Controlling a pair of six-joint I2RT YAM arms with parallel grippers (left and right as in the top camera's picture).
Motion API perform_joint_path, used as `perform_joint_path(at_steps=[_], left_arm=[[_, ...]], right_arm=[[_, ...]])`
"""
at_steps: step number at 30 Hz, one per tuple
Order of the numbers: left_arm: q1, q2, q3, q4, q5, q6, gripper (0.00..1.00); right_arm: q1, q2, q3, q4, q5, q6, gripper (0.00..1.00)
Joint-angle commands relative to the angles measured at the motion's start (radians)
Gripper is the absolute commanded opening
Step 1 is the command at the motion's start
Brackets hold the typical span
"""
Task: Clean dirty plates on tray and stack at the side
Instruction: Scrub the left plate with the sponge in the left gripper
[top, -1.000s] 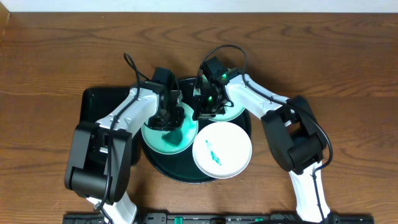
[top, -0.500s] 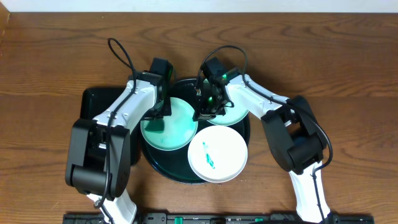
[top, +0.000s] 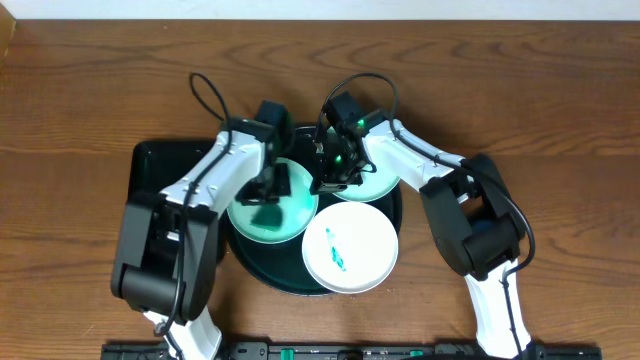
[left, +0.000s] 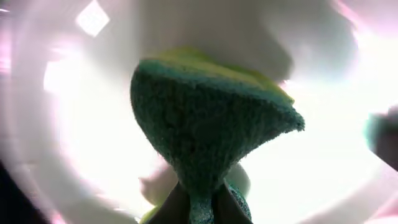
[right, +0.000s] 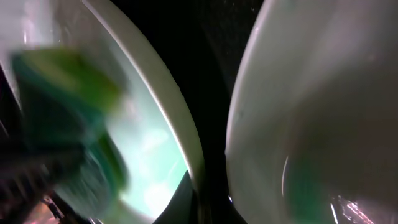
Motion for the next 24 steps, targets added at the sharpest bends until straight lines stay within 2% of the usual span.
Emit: perform_joint_path(at_steps=[1,5,9,13,24], left_arm=[[-0.030,0.017,0.000,0.003,0.104,0.032,0.07],[-0.026,0.017,0.000,0.064,0.095,-0.018,0.07],[0.023,0.017,0.004,0.107,-0.026,-0.093,0.07],[0.089,0.015,0.040,0.099,-0.128,-0.097,0.07],[0.224,-0.109,0.248,-0.111,-0.142,-0.057,0.07]], right_arm=[[-0.009,0.026,-0.021,-0.002,0.043,0.006,0.01],[-0.009,0.026,-0.021,-0.002,0.043,0.005,0.01],[-0.009,0.026,-0.021,-0.005,0.043,0.005,0.01],[-0.009,0.026,-0.021,-0.006,0.044,-0.002,0.01],[-0.006,0.014,-0.020,-0.010,0.061,-0.009,0.01]])
